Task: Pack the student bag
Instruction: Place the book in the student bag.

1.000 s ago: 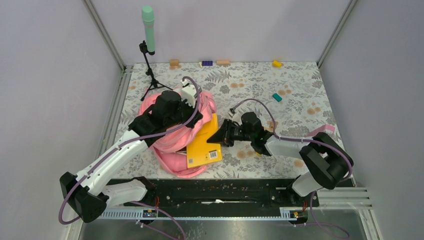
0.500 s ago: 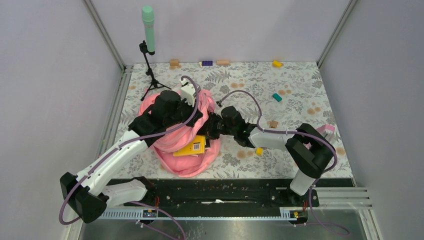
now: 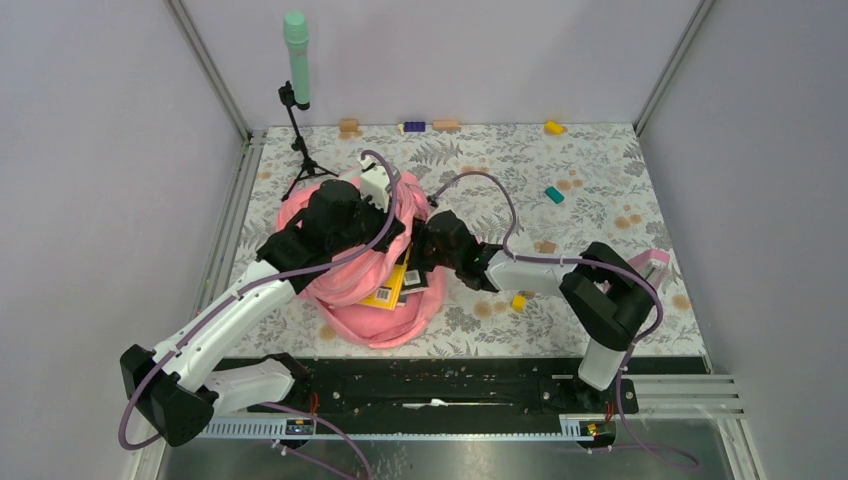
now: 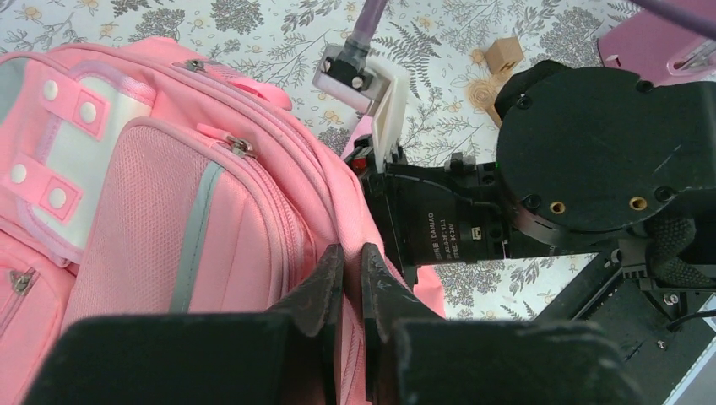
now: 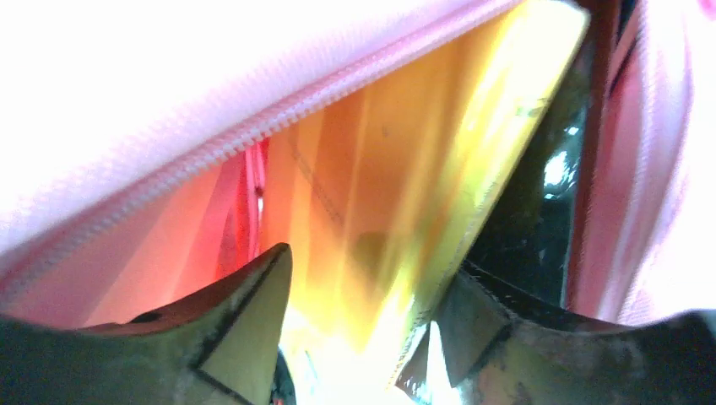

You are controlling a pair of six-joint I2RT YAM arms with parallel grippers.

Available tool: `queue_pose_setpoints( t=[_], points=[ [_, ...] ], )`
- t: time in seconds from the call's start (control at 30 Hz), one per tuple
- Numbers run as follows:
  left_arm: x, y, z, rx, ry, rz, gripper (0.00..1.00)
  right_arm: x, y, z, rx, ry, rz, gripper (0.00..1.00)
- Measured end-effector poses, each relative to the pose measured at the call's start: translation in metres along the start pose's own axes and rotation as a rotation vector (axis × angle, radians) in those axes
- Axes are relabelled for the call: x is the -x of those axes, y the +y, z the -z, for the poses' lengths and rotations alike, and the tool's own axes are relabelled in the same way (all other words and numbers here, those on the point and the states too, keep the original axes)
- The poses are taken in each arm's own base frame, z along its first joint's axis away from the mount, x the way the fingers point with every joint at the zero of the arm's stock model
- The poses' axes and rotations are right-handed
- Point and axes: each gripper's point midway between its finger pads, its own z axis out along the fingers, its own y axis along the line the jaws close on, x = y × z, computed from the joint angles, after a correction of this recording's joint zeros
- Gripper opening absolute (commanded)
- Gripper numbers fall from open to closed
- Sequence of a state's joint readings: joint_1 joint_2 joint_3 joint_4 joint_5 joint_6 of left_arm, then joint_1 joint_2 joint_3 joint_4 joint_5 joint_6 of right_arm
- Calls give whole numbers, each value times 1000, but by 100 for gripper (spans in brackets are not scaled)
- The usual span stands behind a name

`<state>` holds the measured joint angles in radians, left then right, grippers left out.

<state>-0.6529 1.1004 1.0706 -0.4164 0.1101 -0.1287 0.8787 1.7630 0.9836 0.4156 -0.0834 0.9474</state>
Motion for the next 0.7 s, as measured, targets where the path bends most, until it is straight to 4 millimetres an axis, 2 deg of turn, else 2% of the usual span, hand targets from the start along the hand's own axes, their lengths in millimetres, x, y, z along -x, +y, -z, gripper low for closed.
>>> queue_pose_setpoints(
  t=[0.07,0.1,0.27,0.43,0.57,0.7],
  points=[
    [0,0,0,-2,1,0,0,7,-7,0,-29,-27,36,87],
    [1,0,0,2,-3,-1,0,11,-7,1,-33,-42,58,89],
    [6,0,3,5,-26,-3,0,24,-16,14,-77,-98,156,91],
    [2,-1,4,0,-9,-3,0,25,-29,43,-109,-122,243,91],
    [2,0,4,2,-9,-7,0,25,-29,69,-93,-139,303,96],
    [1,2,4,6,-3,-32,0,30,-24,93,-44,-129,379,90]
  ],
)
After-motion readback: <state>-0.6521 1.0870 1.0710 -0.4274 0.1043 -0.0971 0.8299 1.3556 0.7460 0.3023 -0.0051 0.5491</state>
